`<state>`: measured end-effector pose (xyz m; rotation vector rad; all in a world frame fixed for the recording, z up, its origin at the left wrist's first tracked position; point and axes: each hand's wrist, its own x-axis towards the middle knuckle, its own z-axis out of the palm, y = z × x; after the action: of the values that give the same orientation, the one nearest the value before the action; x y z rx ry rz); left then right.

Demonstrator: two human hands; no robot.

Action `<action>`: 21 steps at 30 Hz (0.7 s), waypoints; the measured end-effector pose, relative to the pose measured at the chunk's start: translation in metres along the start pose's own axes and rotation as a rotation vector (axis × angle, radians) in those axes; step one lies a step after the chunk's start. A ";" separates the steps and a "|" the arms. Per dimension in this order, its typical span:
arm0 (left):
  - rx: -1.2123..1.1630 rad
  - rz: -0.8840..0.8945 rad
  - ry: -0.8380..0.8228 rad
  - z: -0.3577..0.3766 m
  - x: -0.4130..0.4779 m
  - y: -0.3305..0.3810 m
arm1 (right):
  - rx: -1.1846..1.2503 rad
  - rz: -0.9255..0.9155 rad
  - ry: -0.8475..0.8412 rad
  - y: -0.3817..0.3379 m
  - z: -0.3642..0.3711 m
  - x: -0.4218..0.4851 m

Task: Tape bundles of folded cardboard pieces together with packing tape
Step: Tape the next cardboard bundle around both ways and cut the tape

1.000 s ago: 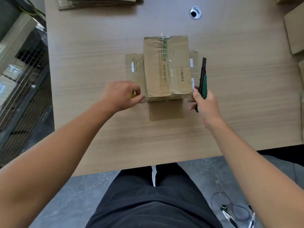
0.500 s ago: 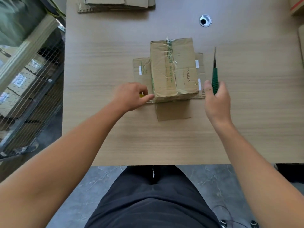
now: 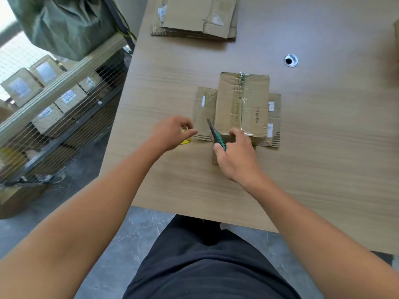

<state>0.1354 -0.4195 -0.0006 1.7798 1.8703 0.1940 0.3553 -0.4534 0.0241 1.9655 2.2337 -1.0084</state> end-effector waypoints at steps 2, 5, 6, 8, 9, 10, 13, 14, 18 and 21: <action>-0.004 0.016 -0.001 -0.006 0.000 -0.002 | -0.006 0.032 -0.072 -0.004 0.000 -0.001; 0.089 0.057 -0.001 -0.008 0.001 0.005 | 0.053 0.096 -0.179 -0.008 0.001 -0.005; 0.107 0.071 0.000 -0.007 0.002 0.008 | 0.053 0.105 -0.189 -0.008 0.001 -0.006; 0.107 0.097 0.007 -0.004 0.000 0.013 | 0.008 0.107 -0.201 -0.008 0.003 -0.005; 0.097 0.111 0.009 -0.002 -0.001 0.016 | -0.033 0.109 -0.213 -0.008 0.005 -0.003; 0.089 0.124 0.010 0.000 -0.002 0.019 | -0.078 0.109 -0.226 -0.008 0.006 -0.003; 0.053 0.122 0.076 0.000 -0.005 0.029 | -0.217 0.091 -0.278 -0.004 0.012 -0.002; 0.028 0.097 0.134 -0.005 -0.004 0.030 | -0.254 0.078 -0.291 -0.001 0.015 -0.003; 0.069 0.070 0.314 -0.034 0.004 0.022 | -0.211 -0.030 -0.279 0.017 0.019 -0.008; 0.174 0.178 0.222 -0.039 0.008 0.022 | 0.016 -0.175 -0.161 0.035 0.009 -0.010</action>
<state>0.1369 -0.3990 0.0400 2.1214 1.9283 0.3147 0.3849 -0.4663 0.0046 1.6501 2.3450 -1.1590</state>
